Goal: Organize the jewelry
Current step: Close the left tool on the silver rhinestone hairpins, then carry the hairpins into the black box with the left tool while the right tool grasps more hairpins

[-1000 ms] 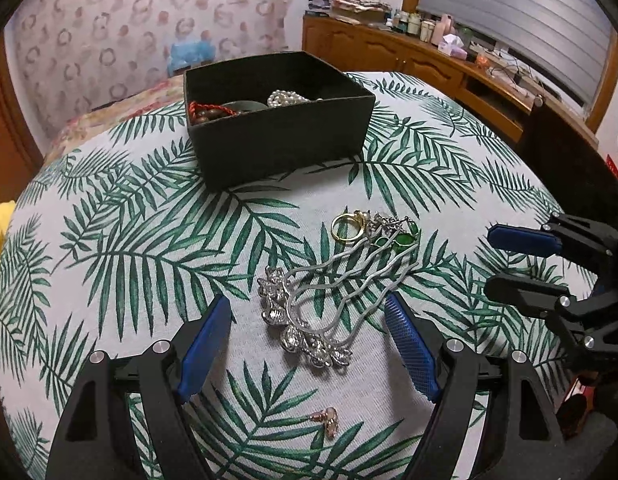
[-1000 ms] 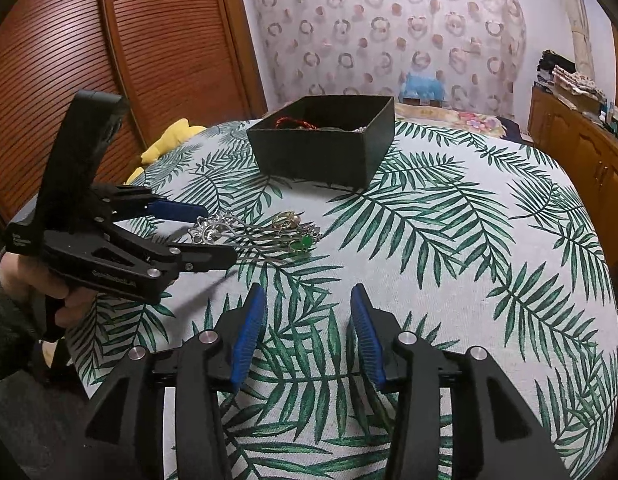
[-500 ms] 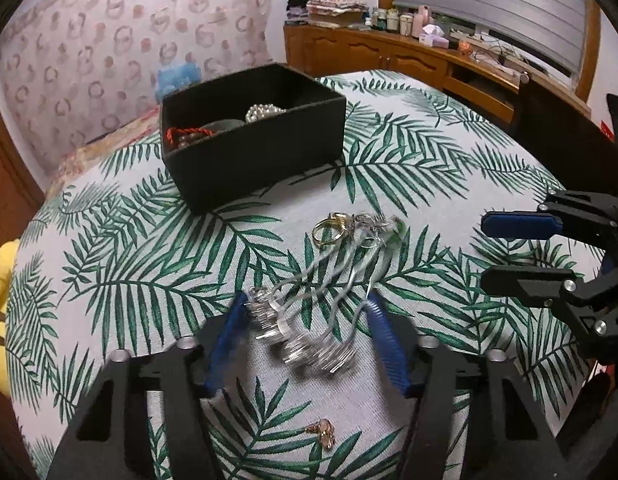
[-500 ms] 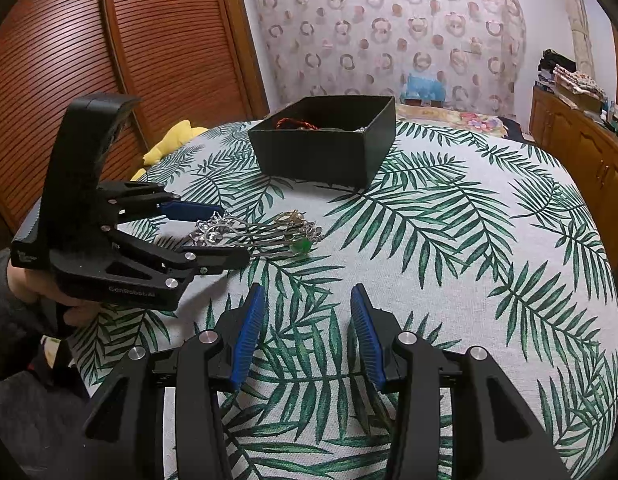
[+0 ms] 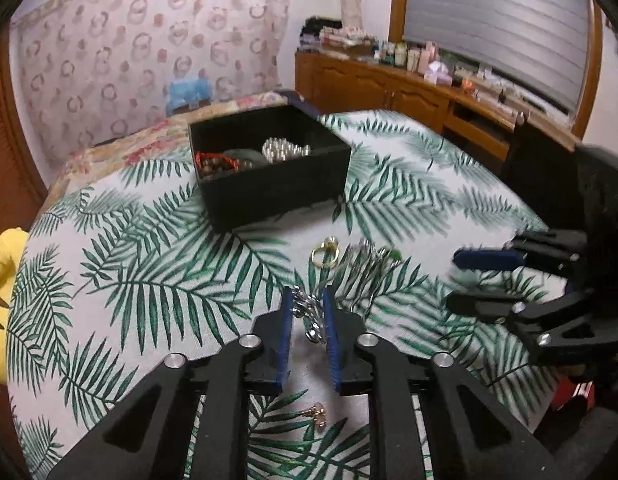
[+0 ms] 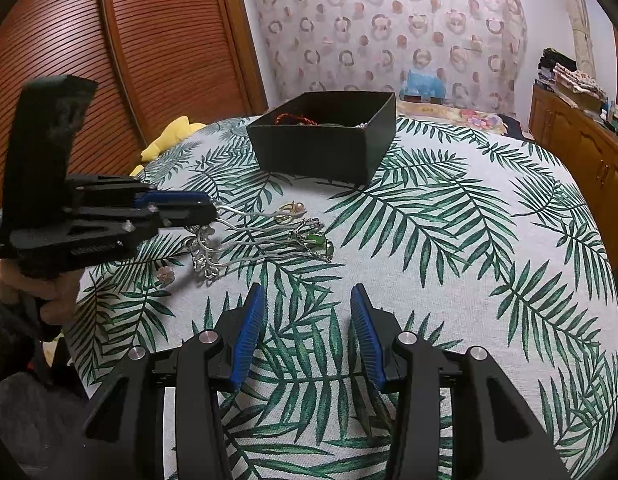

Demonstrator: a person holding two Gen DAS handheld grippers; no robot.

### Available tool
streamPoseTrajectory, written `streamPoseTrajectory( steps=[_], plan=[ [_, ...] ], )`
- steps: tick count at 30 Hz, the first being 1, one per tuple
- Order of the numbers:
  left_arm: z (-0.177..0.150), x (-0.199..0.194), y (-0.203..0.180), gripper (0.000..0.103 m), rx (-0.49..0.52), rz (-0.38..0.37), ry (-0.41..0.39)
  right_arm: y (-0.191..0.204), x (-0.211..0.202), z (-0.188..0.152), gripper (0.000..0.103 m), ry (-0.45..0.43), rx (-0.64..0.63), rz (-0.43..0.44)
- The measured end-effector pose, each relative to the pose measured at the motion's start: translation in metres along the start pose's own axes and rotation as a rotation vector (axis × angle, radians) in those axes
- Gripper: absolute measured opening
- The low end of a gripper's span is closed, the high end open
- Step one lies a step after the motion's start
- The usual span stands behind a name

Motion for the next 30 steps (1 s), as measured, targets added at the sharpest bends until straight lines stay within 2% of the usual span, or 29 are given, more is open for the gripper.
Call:
streamPoseTrajectory(
  steps=[8, 18, 20, 25, 28, 30],
  plan=[
    [0.008, -0.016, 0.002, 0.006, -0.014, 0.012, -0.055, -0.001, 0.002, 0.002, 0.047, 0.008, -0.006, -0.007],
    [0.017, -0.032, 0.018, 0.006, -0.007, 0.091, -0.096, 0.005, 0.008, 0.025, 0.047, 0.015, -0.069, -0.024],
    [0.017, -0.034, 0.022, 0.006, -0.013, 0.099, -0.102, 0.004, 0.014, 0.030, 0.037, 0.027, -0.084, -0.029],
    [0.018, -0.038, 0.033, 0.006, -0.027, 0.114, -0.113, -0.002, 0.034, 0.036, 0.020, 0.070, -0.112, -0.061],
    [0.020, -0.041, 0.037, 0.006, -0.029, 0.123, -0.120, -0.004, 0.046, 0.036, 0.018, 0.107, -0.130, -0.069],
    [0.023, -0.042, 0.041, 0.006, -0.029, 0.131, -0.126, -0.004, 0.051, 0.033, 0.011, 0.124, -0.150, -0.081]
  ],
)
Point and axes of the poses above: each gripper's, at about its wrist camera, not at the fingertips, and x roughly the way its jaws point, y to its left, z to its top, the point moved 10 cm from there along x, roughly the way its jaws point, and after that the axes turned 15 degrees about x, right-handed, at the moved point
